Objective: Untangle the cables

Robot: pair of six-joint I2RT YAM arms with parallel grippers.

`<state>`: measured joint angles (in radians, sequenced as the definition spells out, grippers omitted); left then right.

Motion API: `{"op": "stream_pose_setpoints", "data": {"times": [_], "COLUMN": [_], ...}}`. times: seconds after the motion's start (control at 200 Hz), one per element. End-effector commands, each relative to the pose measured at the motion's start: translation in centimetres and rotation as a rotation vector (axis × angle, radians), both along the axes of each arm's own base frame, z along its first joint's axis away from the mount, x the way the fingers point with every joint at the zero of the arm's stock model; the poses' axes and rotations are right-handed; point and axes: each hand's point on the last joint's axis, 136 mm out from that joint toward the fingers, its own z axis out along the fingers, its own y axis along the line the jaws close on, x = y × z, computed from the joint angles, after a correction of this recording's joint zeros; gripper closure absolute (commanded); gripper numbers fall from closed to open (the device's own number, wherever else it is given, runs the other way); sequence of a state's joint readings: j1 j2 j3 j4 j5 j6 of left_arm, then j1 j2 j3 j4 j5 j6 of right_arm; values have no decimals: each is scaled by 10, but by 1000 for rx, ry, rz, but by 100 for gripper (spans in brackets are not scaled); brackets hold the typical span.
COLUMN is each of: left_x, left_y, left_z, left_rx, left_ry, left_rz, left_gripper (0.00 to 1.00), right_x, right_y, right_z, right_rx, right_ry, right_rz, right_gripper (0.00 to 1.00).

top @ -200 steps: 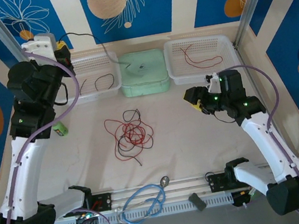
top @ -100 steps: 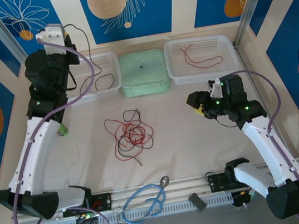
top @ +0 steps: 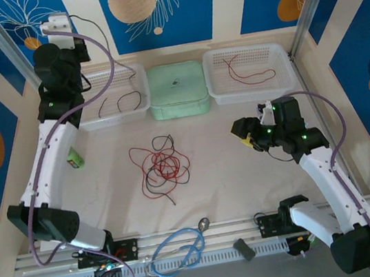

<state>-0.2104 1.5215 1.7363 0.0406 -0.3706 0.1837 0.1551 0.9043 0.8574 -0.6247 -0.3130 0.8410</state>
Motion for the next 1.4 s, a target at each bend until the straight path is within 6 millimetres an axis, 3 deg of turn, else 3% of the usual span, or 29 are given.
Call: {"op": "stream_pose_setpoints", "data": {"times": [0.0, 0.205, 0.39, 0.63, 0.805, 0.955, 1.145, 1.286, 1.396], "left_x": [20, 58, 69, 55, 38, 23, 1, -6, -6], "left_y": [24, 54, 69, 70, 52, 34, 26, 17, 9], "left_z": [-8, -57, -109, -205, -277, -318, -360, -378, -374], "left_rx": [4, -32, -90, -237, -380, -473, -518, -514, -521], "left_ry": [10, 112, 189, 322, 531, 712, 910, 1011, 1037], "left_rz": [81, 127, 146, 146, 81, 35, 56, 23, -24], "left_gripper": [100, 100, 100, 100, 100, 100, 56, 39, 24], "right_x": [-7, -9, -8, -5, -6, -12, -26, -43, -59], "right_y": [-2, -2, -1, 4, 11, 23, 59, 98, 119], "right_z": [-5, -15, -23, -26, -33, -45, -59, -67, -80], "right_rx": [-13, -16, -10, -15, -48, -163, -354, -502, -625], "right_ry": [13, 38, 57, 71, 90, 114, 116, 40, -14], "right_rz": [0, -4, -4, 9, 28, 69, 241, 518, 725], "right_gripper": [38, 38, 38, 38, 38, 39, 41, 44, 44]}}
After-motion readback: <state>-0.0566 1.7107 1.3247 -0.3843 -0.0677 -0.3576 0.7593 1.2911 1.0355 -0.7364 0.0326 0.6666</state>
